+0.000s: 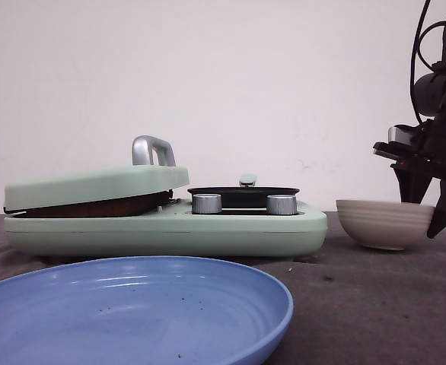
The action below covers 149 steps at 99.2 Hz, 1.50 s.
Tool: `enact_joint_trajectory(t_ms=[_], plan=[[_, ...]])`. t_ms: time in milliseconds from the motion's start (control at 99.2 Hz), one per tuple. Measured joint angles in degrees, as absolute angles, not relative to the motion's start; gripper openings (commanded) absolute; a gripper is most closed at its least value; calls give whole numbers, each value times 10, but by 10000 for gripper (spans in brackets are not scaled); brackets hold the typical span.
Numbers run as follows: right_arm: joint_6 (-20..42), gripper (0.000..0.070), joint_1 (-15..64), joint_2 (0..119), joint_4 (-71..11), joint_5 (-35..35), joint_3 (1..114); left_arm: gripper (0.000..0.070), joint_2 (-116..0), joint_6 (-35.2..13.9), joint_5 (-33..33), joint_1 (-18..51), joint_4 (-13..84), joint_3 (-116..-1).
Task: Make breakfast with bread and shrimp
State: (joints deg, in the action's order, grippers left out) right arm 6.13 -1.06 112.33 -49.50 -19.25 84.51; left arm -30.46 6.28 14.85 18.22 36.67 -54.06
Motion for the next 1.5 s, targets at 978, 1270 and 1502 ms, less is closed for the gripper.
enact_joint_trajectory(t_ms=[978, 1270, 1502], plan=[[56, 231, 71, 750, -461, -195, 850, 311, -334, 39, 96, 182, 324, -541], [56, 46, 160, 653, -456, -178, 850, 190, -353, 18, 86, 182, 303, -541], [47, 6, 234, 620, -460, -107, 848, 0, -357, -6, 86, 182, 284, -541]])
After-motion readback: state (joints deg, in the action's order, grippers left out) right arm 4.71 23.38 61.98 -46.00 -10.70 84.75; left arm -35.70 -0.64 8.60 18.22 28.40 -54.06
